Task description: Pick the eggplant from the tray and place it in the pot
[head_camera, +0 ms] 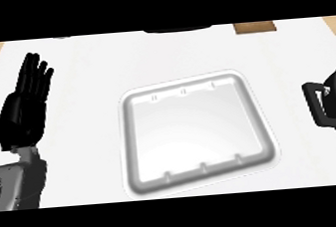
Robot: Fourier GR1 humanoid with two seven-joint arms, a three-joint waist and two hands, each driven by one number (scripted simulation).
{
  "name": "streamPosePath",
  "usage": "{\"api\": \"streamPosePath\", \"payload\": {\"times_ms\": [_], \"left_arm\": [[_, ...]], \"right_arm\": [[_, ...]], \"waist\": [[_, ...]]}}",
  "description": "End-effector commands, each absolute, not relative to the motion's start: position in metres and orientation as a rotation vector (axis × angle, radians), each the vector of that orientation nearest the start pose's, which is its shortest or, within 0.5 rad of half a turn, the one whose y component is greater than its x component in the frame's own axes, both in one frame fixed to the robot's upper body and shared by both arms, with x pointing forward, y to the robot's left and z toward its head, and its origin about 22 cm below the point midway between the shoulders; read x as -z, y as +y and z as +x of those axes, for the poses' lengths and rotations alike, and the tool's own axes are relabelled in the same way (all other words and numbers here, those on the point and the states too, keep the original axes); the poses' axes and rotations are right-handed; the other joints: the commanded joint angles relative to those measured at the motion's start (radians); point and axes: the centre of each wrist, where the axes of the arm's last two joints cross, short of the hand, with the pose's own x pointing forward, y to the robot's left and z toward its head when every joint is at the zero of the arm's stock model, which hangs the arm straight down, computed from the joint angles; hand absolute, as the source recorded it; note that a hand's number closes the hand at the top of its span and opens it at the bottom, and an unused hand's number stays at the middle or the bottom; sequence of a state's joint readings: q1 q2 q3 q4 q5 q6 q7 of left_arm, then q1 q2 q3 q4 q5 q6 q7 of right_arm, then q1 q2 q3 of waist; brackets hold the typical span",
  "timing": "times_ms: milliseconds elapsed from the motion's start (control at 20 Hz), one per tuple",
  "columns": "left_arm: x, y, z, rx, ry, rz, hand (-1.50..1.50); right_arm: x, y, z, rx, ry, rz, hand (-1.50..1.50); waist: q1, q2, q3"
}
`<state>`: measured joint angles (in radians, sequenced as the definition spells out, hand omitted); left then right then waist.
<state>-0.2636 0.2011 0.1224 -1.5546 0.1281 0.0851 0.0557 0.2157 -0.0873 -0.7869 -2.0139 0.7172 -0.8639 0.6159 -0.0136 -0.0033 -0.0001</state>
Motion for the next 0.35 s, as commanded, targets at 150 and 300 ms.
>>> {"api": "streamPosePath", "payload": {"times_ms": [150,300], "left_arm": [[-0.083,0.278,0.288,-0.064,-1.754,0.126,0.0],[-0.078,0.275,0.292,-0.069,-1.744,0.11,0.0]], "right_arm": [[-0.106,-0.398,0.041,1.092,-1.028,-1.834,-1.5],[-0.079,-0.388,0.031,1.094,-1.002,-1.829,-1.5]], "waist": [[0.002,-0.001,0.0],[-0.001,-0.001,0.001]]}}
